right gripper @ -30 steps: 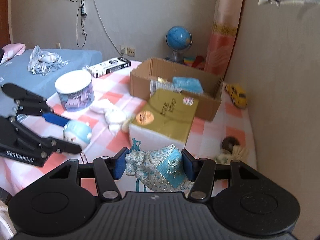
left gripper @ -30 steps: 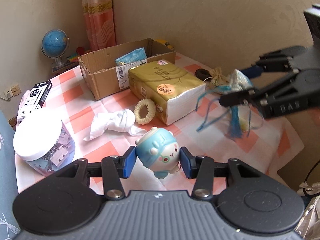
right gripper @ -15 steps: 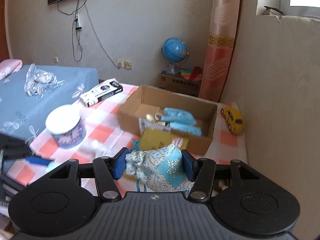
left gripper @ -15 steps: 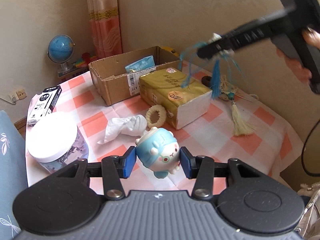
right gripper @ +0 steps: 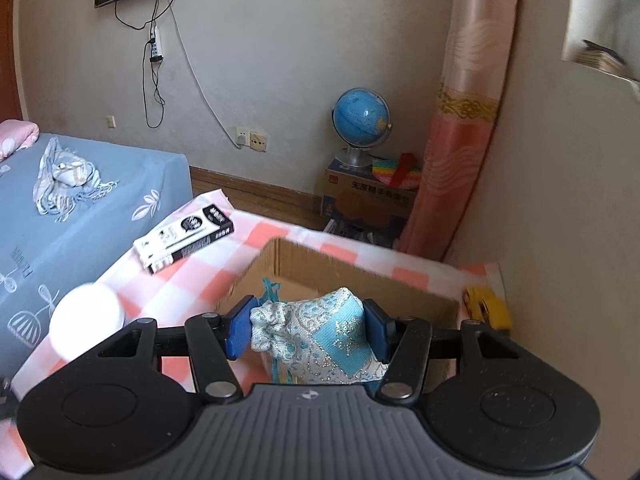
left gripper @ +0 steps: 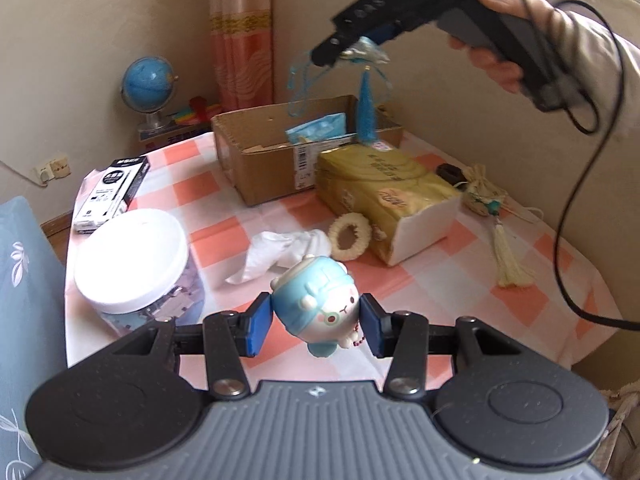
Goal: Organize soft objects
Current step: 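Carry the blue pouch into the box and open the right tool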
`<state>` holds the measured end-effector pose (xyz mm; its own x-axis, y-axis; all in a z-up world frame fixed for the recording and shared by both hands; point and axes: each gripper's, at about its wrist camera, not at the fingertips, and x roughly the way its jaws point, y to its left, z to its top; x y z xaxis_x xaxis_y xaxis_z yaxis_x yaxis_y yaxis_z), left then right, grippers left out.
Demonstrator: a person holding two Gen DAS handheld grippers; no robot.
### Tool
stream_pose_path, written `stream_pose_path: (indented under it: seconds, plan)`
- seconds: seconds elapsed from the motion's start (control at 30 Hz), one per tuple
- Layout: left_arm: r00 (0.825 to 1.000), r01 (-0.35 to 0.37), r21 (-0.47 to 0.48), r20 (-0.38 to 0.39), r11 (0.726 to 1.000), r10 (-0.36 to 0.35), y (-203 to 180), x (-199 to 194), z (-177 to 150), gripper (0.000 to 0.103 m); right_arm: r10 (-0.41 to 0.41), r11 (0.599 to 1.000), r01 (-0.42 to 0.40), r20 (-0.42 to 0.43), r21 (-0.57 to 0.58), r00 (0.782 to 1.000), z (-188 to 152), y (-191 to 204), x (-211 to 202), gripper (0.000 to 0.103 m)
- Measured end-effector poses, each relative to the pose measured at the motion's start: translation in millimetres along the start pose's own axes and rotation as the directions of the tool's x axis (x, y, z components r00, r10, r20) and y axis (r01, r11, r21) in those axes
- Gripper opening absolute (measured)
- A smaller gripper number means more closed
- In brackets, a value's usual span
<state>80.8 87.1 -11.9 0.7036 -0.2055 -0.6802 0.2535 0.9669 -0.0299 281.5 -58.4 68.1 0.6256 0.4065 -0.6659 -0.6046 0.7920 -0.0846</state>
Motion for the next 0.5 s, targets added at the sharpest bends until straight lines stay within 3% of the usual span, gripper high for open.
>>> stream_pose_path:
  seconds: [0.3, 0.37, 0.5]
  plan:
    - [0.999, -0.044, -0.055, -0.021, 0.998, 0.043, 13.7, 5.1, -1.3, 0.046, 0.028, 0.999, -0.027, -0.032, 0.022, 0.999, 26.3, 1.4, 67.4, 0.062]
    - [0.999, -0.047, -0.059, -0.027, 0.997, 0.045, 14.7, 6.5, -1.9, 0.046, 0.019, 1.0, -0.018, -0.051, 0.019, 0.999, 25.2, 3.0, 75.7, 0.08]
    - [0.998, -0.05, -0.054, -0.037, 0.997, 0.048, 14.6, 8.3, -2.0, 0.046, 0.032, 0.999, -0.031, -0.039, 0.031, 0.999, 18.0, 1.5, 73.3, 0.091]
